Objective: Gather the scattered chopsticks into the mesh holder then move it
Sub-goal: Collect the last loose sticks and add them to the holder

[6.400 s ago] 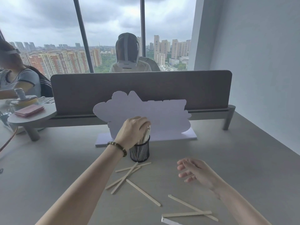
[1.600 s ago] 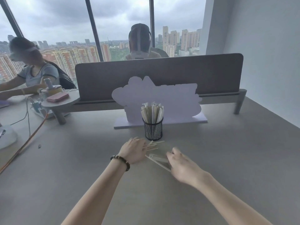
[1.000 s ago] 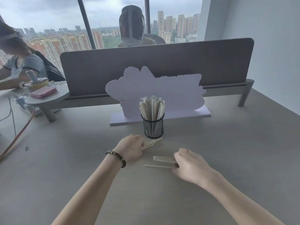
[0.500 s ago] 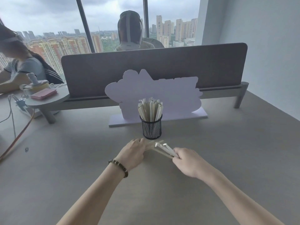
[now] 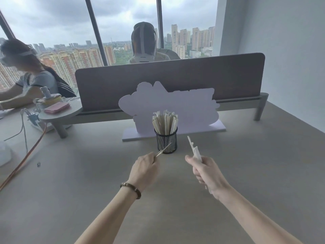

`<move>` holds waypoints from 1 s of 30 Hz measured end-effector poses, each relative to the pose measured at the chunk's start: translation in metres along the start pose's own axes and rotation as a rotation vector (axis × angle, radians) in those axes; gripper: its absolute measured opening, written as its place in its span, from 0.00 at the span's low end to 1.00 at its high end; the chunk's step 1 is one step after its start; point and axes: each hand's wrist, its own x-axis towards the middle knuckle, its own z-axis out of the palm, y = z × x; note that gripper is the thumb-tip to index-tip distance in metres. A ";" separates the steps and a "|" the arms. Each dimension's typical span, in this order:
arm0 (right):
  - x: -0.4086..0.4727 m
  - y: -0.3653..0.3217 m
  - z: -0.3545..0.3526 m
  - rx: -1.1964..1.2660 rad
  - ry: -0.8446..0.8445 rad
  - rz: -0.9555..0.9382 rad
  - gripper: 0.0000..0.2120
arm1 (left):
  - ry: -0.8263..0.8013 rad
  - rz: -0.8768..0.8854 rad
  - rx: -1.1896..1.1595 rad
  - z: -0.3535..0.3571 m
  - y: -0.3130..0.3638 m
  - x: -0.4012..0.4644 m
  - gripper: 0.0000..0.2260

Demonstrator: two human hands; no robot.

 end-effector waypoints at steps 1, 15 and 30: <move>-0.001 0.000 0.001 0.000 0.019 -0.027 0.24 | 0.040 -0.009 -0.067 -0.002 0.004 -0.002 0.15; -0.003 -0.008 0.012 0.069 0.091 -0.317 0.23 | 0.185 -0.064 -1.019 -0.006 0.046 -0.021 0.23; 0.003 0.002 0.008 0.324 0.031 -0.260 0.12 | 0.096 -0.136 -1.233 -0.001 0.037 -0.018 0.05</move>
